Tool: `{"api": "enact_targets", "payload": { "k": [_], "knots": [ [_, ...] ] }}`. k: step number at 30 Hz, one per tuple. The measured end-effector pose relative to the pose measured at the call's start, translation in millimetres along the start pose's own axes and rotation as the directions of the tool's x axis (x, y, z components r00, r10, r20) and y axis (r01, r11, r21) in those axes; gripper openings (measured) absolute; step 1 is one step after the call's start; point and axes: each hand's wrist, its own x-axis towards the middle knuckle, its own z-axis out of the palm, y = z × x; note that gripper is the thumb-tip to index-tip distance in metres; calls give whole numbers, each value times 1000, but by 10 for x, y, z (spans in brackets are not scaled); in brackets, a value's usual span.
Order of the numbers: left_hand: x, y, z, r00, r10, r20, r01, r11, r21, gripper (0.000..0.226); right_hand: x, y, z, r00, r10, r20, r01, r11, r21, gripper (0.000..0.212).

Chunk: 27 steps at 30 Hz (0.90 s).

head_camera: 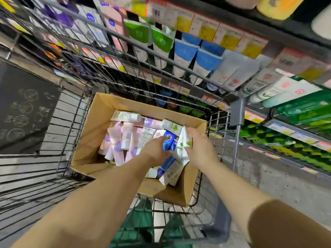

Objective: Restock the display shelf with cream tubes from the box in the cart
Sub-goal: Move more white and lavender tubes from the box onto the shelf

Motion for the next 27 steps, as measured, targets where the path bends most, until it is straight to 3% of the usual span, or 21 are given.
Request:
{"api": "enact_targets", "payload": {
  "k": [3,5,8,11,15,18,20,23,27],
  "knots": [
    [172,132,210,996,-30,84,48,977,-209,57,114,49,44,1000,-20,-11,20,1000,22,71],
    [270,221,334,996,-54,65,72,951,-301,47,144,83,66,999,-36,-14,37,998,54,73],
    [363,339,446,986,-159,-43,142,953,-268,37,147,139,97,998,-66,-22,68,994,87,73],
    [401,409,510,972,-235,-31,219,942,-254,45,145,170,110,994,-102,-35,105,990,92,72],
    [414,435,449,971,-236,45,240,936,-257,39,143,160,110,993,-111,-36,114,987,111,71],
    [414,392,381,980,-198,11,194,941,-279,29,144,143,100,994,-106,-37,109,989,99,67],
    [392,345,356,984,-177,-12,161,918,-363,35,137,137,90,994,-99,-35,102,991,90,65],
    [341,237,334,984,-180,-8,148,836,-528,23,125,120,78,995,-98,-23,100,993,66,65],
    [271,144,452,981,-190,36,181,838,-515,23,117,101,100,995,-96,2,96,995,26,67]
  ]
}}
